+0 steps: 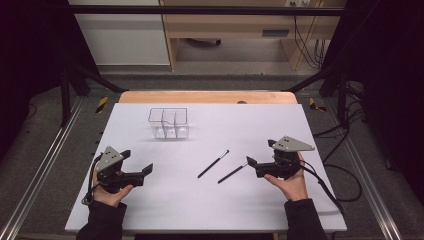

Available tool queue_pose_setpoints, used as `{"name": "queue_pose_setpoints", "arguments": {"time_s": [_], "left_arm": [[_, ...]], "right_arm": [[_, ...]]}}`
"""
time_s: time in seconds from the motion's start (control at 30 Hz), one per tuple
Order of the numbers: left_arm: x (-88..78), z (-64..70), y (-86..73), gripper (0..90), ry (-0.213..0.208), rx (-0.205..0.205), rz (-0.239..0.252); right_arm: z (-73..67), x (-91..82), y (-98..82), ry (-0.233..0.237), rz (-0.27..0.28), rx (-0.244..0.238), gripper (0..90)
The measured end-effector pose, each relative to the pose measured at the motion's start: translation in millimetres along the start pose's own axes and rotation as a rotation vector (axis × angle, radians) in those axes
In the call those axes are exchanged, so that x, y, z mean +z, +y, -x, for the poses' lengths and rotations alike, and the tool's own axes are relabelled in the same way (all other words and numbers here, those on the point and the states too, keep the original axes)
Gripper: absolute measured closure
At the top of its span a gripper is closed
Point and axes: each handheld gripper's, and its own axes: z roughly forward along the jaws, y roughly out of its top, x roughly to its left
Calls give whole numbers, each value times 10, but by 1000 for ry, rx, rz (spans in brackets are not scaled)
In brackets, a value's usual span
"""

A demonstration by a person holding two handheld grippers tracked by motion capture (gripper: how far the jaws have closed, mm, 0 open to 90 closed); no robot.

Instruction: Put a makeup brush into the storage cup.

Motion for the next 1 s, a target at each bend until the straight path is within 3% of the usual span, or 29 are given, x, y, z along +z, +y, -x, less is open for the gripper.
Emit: {"name": "queue_pose_setpoints", "arguments": {"time_s": [0.4, 1.0], "left_arm": [[16, 14, -2, 45, -5, 6, -7], [25, 24, 2, 46, -8, 11, -9]], "right_arm": [[-118, 271, -36, 57, -92, -30, 62], [-182, 538, -130, 95, -165, -50, 69]]}}
